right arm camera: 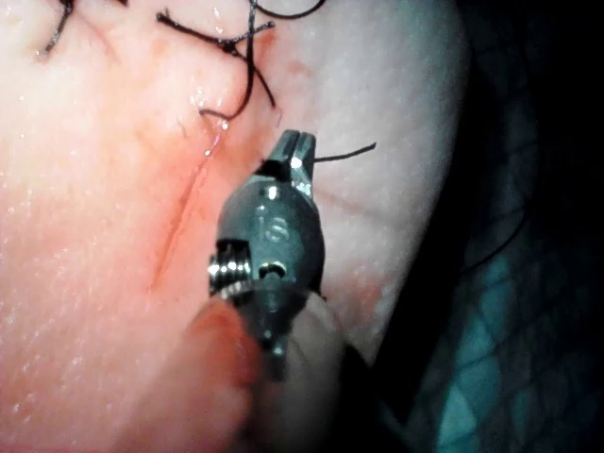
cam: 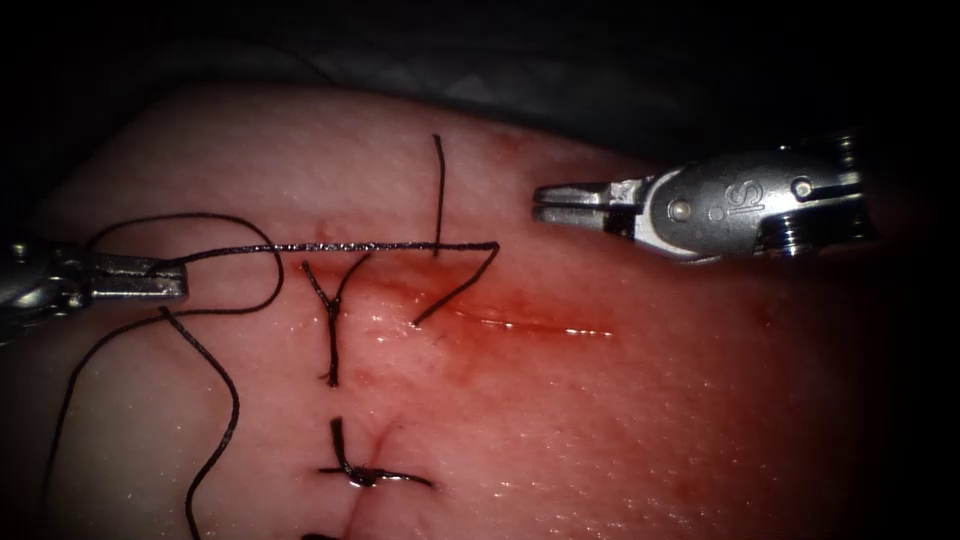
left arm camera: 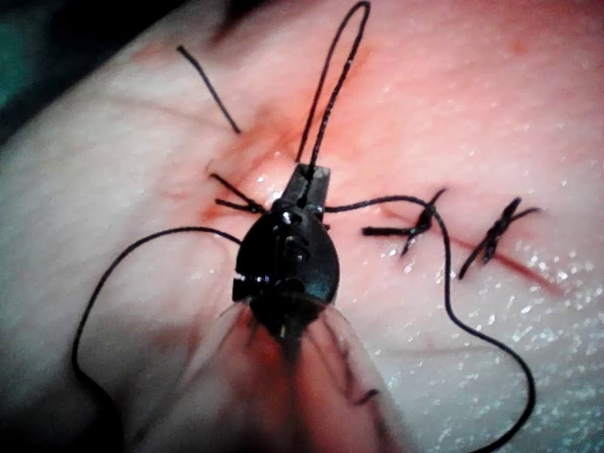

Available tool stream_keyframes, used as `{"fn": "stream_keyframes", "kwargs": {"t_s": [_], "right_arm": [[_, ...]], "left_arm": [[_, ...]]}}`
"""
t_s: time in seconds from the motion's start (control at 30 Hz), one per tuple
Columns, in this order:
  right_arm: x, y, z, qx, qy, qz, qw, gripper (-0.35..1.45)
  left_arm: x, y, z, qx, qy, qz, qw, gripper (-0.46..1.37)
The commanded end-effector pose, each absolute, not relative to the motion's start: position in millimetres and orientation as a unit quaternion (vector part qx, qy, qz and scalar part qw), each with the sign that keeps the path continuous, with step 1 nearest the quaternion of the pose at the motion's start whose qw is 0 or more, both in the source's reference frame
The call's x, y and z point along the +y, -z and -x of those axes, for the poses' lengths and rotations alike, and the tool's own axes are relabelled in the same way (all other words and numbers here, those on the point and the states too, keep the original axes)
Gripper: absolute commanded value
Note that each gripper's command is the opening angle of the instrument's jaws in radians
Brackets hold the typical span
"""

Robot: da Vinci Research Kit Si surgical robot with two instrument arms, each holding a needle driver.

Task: Wound Closure
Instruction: Wrap the suture two times counter-clockwise around the right gripper

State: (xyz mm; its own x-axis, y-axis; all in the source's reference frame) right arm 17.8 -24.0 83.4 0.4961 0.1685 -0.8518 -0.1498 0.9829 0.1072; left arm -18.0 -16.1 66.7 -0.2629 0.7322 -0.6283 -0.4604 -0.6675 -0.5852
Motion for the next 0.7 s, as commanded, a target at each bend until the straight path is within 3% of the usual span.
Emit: {"fn": "stream_keyframes", "kwargs": {"t_s": [0.03,0.7], "right_arm": [[-23.5,-83.8,-18.1,0.493,-0.092,-0.009,0.865,-0.35],[-25.7,-87.1,-25.2,0.516,-0.054,-0.02,0.854,-0.35]], "left_arm": [[-15.9,-66.4,18.2,-0.142,-0.784,0.473,0.376,-0.35],[-10.1,-66.3,23.6,-0.117,-0.788,0.493,0.351,-0.35]]}}
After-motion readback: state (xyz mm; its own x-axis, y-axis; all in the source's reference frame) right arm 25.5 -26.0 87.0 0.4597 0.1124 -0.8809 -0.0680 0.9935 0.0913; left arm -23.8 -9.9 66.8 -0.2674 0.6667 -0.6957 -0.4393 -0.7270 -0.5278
